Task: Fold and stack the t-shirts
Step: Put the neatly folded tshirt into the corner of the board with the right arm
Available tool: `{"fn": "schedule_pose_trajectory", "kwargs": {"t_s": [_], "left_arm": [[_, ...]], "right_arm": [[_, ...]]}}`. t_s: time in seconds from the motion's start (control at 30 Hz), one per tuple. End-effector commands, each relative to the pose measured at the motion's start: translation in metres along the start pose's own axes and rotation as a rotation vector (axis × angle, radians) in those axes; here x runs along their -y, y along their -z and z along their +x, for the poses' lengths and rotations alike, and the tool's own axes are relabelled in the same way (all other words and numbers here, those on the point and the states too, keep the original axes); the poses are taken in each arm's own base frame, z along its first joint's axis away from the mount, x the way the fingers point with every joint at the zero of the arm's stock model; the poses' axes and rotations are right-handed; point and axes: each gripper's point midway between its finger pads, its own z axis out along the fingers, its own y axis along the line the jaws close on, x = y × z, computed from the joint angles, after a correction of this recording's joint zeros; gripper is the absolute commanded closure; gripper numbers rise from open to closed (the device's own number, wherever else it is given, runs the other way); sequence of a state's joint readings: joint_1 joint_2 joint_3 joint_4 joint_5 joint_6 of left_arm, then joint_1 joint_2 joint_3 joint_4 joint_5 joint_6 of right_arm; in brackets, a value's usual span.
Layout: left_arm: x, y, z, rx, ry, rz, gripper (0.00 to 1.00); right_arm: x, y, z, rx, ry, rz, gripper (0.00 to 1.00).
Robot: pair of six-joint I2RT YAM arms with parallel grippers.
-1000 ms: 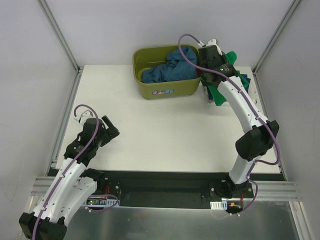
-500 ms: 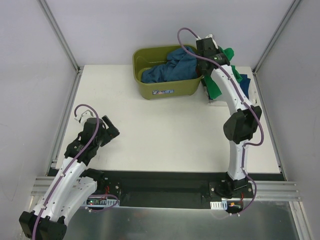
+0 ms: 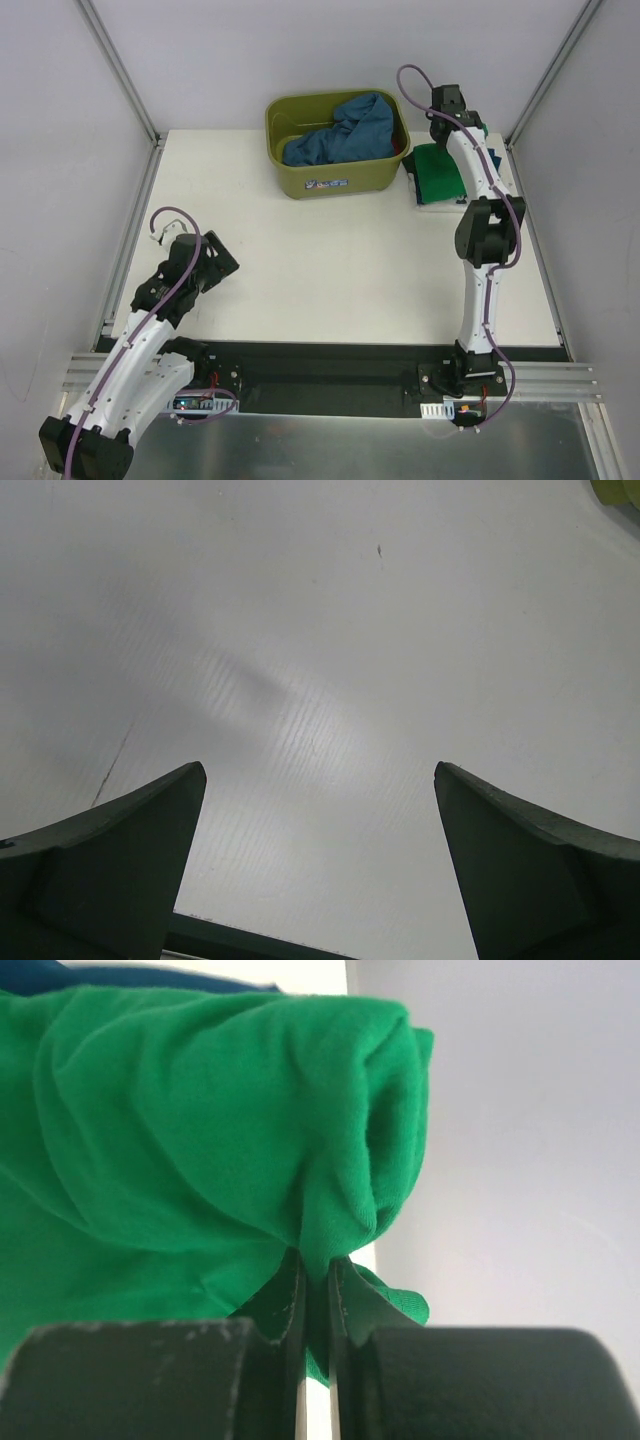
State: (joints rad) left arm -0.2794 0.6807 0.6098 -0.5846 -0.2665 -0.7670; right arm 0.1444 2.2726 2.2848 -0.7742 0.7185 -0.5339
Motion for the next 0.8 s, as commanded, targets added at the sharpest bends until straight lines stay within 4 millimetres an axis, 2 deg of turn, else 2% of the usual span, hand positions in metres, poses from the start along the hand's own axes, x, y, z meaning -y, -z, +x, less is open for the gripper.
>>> {"fn": "schedule_pose_trajectory", "kwargs": {"t_s": [0.0, 0.07, 0.2, 0.33, 0.43, 0.47, 0.53, 0.6, 0.77], "left_arm": [[0.003, 0.006, -0.013, 0.029, 0.011, -0.006, 0.01], [0.002, 0.005, -0.012, 0.026, 0.008, -0.009, 0.01], [0.002, 0.005, -0.012, 0.023, 0.006, -0.017, 0.01], [0.002, 0.005, -0.013, 0.021, 0.005, -0.021, 0.01], [0.002, 0.005, -0.013, 0.020, 0.004, -0.020, 0.01], [0.003, 0.006, -0.013, 0.018, 0.002, -0.018, 0.01], [0.003, 0.006, -0.013, 0.021, 0.002, -0.015, 0.01], [0.003, 0.007, -0.014, 0.022, 0.003, -0.011, 0.01], [0.004, 0.008, -0.013, 0.021, 0.006, -0.002, 0.01]], "right_arm": [[0.001, -0.023, -0.002, 0.009, -0.076, -0.056, 0.97], [-0.005, -0.035, 0.002, -0.004, -0.079, -0.076, 0.96], [-0.006, -0.051, 0.014, -0.038, -0.115, -0.082, 0.93], [-0.003, -0.060, 0.023, -0.064, -0.142, -0.075, 0.84], [0.001, -0.061, 0.026, -0.069, -0.162, -0.060, 0.48], [0.004, -0.060, 0.025, -0.064, -0.169, -0.054, 0.27], [0.013, -0.056, 0.022, -0.055, -0.186, -0.023, 0.03], [0.024, -0.051, 0.019, -0.044, -0.201, 0.003, 0.03], [0.051, -0.022, 0.008, 0.006, -0.262, 0.028, 0.03]]}}
